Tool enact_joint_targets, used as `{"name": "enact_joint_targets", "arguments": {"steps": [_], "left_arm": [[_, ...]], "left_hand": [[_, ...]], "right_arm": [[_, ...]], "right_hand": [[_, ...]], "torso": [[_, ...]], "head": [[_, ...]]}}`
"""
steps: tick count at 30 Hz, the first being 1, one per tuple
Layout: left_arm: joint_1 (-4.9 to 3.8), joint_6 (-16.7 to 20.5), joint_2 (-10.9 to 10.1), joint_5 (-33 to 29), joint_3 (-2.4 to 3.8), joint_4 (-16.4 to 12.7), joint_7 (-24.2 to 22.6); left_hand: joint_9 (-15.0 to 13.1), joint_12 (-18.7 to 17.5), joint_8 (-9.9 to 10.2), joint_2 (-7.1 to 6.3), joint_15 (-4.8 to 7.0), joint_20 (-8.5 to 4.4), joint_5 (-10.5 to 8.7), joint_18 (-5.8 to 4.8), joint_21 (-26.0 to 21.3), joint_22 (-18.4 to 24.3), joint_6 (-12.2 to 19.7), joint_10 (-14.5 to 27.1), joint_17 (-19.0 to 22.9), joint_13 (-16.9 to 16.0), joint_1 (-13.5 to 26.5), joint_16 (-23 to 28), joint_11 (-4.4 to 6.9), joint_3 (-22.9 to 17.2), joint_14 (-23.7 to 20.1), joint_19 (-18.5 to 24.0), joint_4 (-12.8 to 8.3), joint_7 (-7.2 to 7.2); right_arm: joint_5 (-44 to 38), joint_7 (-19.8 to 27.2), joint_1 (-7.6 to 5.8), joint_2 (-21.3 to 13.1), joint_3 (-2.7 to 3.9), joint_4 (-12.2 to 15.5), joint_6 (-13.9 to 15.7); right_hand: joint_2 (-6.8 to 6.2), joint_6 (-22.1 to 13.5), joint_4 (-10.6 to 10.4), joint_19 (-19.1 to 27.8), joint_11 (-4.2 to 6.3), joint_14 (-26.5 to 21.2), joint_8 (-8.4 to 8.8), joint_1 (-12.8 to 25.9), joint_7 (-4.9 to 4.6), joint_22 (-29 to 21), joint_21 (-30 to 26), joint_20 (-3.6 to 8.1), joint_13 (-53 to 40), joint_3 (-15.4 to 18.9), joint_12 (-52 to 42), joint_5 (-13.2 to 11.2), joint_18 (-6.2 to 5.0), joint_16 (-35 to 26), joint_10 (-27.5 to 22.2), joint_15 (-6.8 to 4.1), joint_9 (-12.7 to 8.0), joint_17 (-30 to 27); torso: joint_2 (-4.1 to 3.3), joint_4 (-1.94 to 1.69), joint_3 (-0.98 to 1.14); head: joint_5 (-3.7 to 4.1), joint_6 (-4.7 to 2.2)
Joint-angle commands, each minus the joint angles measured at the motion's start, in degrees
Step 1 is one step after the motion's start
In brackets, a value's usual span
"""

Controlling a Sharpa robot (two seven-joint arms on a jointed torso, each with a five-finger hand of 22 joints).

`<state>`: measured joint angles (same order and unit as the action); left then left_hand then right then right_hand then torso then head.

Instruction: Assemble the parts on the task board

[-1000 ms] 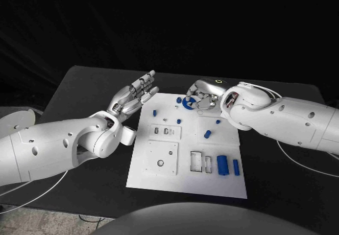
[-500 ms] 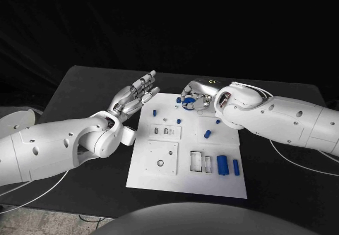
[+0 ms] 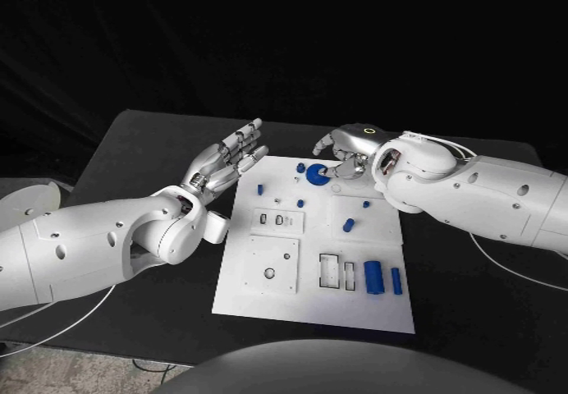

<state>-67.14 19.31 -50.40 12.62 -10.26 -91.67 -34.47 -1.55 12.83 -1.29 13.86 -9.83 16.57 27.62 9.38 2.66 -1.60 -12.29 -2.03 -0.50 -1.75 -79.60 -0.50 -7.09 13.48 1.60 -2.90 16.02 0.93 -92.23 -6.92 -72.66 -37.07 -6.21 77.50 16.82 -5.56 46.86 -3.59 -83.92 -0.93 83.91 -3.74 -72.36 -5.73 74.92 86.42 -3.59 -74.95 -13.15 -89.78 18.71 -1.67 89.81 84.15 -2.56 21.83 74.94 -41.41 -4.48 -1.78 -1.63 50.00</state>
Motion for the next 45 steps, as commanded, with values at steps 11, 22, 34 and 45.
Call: {"name": "enact_joint_targets", "arguments": {"steps": [11, 22, 34, 45], "left_arm": [[-0.03, -1.2, 0.3, -0.2, 0.04, 0.0, -0.3], [-0.03, -1.5, 0.4, -0.2, 0.04, 0.1, -0.2], [-0.03, -1.8, 0.6, -0.3, 0.04, 0.3, 0.0], [-0.03, -2.1, 0.6, -0.3, 0.04, 0.3, 0.2]], "left_hand": [[-0.1, 0.4, -0.3, -0.2, -0.38, 0.04, 0.31, 0.86, 0.3, -0.1, 0.1, -0.1, -0.1, -0.1, -0.8, -0.4, -0.25, -0.4, 0.3, -0.3, 0.0, -0.37], [-0.1, 0.4, -0.3, -0.23, -0.44, 0.05, 0.39, 0.85, 0.4, -0.1, 0.2, -0.1, -0.1, -0.1, -0.9, -0.5, -0.31, -0.5, 0.4, -0.3, 0.0, -0.38], [-0.1, 0.5, -0.3, -0.22, -0.53, 0.09, 0.51, 0.84, 0.5, -0.2, 0.2, -0.2, -0.2, -0.1, -1.1, -0.5, -0.39, -0.5, 0.5, -0.4, 0.0, -0.41], [-0.1, 0.6, -0.3, -0.3, -0.65, 0.12, 0.82, 0.8, 0.6, -0.2, 0.2, -0.2, -0.2, -0.1, -1.5, -0.6, -0.55, -0.7, 0.7, -0.6, -0.2, -0.47]], "right_arm": [[-3.7, -2.5, 0.18, 1.1, -0.02, -2.1, -5.8], [-3.1, -1.7, 0.84, 2.1, -0.02, -3.6, -6.1], [-2.1, -0.6, 1.28, 3.2, -0.01, -4.7, -4.8], [-1.2, -0.5, 1.34, 3.3, -0.01, -5.1, -4.6]], "right_hand": [[0.01, 3.0, -0.2, -3.2, -0.34, 6.1, -0.8, 0.3, -0.81, 12.3, 0.1, -0.4, -15.1, 0.4, -0.2, 0.1, 0.47, 0.2, 5.9, 0.29, -0.8, 15.1], [0.29, 4.3, -0.7, -3.0, -0.56, 6.1, -0.59, 0.8, -0.96, 12.2, -0.2, -0.66, -15.1, 1.5, -0.2, -5.8, 0.38, 0.2, 5.9, 0.51, -1.0, 15.1], [0.75, 4.4, -1.1, -2.9, -0.64, 6.1, -0.42, 1.0, -1.04, 12.0, -0.4, -0.72, -15.1, 1.7, -0.2, -6.0, 0.31, 0.2, 5.9, 0.58, -1.1, 15.1], [1.95, 4.4, -3.2, -2.2, -0.77, 6.1, -0.04, 3.6, -1.17, 11.5, -1.4, -0.85, -15.1, 2.0, -0.2, -0.9, 0.04, 0.2, 5.9, 0.7, -1.9, 15.1]], "torso": [[-0.05, 0.06, 0.04], [0.03, 0.06, 0.01], [0.0, 0.03, -0.01], [0.02, 0.06, 0.01]], "head": [[-0.09, 0.0], [0.02, 0.0], [-0.02, 0.0], [-0.11, 0.0]]}}
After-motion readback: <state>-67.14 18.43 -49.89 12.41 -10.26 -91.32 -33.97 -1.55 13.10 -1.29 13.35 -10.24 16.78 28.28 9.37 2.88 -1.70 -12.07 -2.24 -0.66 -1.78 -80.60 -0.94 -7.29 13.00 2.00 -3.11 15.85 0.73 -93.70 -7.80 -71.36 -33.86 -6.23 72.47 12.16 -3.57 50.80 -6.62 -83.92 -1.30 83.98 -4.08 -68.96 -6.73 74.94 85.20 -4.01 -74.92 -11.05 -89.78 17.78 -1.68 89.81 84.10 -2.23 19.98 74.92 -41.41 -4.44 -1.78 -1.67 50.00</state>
